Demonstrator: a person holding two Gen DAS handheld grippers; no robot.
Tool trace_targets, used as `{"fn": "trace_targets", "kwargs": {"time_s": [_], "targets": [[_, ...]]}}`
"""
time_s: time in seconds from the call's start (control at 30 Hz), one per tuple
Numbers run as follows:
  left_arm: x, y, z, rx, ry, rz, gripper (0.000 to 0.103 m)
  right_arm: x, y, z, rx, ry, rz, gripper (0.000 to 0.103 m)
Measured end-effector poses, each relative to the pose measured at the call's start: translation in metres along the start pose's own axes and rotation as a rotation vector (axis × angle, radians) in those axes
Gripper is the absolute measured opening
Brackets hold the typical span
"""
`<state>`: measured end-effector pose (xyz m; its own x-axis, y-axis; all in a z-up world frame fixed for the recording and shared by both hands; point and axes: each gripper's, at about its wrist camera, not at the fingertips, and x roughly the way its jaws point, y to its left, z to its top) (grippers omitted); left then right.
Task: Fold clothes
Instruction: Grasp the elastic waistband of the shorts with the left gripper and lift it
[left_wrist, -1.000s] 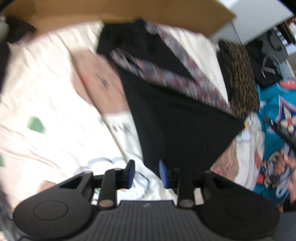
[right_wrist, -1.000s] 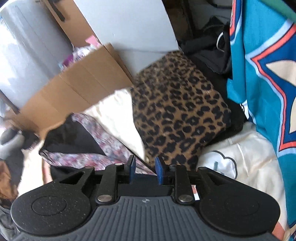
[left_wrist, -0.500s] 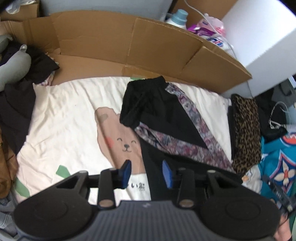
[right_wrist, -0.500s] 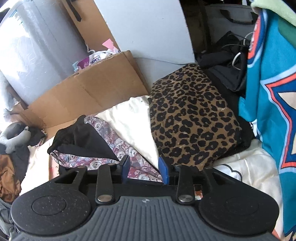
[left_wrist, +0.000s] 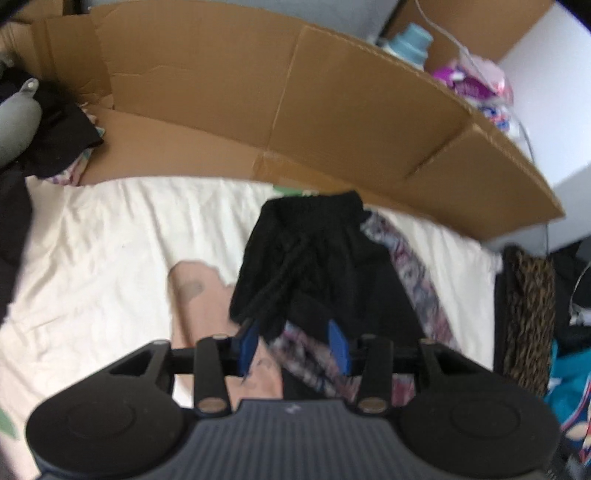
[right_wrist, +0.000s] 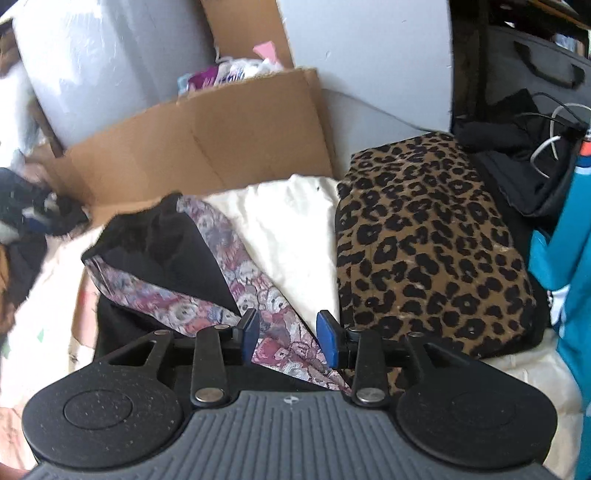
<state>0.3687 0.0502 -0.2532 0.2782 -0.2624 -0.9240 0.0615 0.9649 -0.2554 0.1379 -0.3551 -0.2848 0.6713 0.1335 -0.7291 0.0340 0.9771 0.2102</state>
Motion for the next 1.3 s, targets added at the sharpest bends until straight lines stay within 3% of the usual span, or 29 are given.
{"fn": "trace_targets", "kwargs": {"time_s": [0.2, 0.3, 0.57, 0.63, 0.77, 1.03, 1.1, 1.17, 1.23, 1.3], "targets": [[0.023, 0.011, -0.002, -0.078, -0.039, -0.013, 0.047, 0.034, 0.006, -0.013, -0.016, 0.022, 0.019, 0.041], [0.029, 0.01, -0.013, -0.067, -0.038, 0.007, 0.054, 0.049, 0.013, -0.022, -0.035, 0.029, 0.023, 0.042], [0.063, 0.028, -0.034, -0.114, -0.058, -0.062, 0.055, 0.077, 0.031, -0.043, -0.088, 0.066, 0.026, 0.054], [0.072, 0.031, -0.039, -0.112, -0.056, -0.091, 0.062, 0.078, 0.036, -0.045, -0.137, 0.074, 0.024, 0.057], [0.088, 0.036, -0.046, -0.131, -0.029, -0.125, 0.062, 0.08, 0.041, -0.048, -0.22, 0.068, 0.009, 0.066], [0.108, 0.039, -0.056, -0.156, -0.072, -0.176, 0.064, 0.089, 0.041, -0.054, -0.238, 0.085, 0.011, 0.067], [0.11, 0.039, -0.057, -0.155, -0.081, -0.192, 0.06, 0.09, 0.04, -0.055, -0.25, 0.084, 0.011, 0.067], [0.108, 0.039, -0.057, -0.153, -0.093, -0.208, 0.052, 0.09, 0.039, -0.056, -0.253, 0.083, 0.003, 0.067], [0.102, 0.037, -0.054, -0.14, -0.109, -0.215, 0.038, 0.09, 0.037, -0.057, -0.257, 0.082, -0.005, 0.067], [0.094, 0.034, -0.05, -0.12, -0.124, -0.218, 0.034, 0.089, 0.035, -0.058, -0.262, 0.079, -0.009, 0.067]]}}
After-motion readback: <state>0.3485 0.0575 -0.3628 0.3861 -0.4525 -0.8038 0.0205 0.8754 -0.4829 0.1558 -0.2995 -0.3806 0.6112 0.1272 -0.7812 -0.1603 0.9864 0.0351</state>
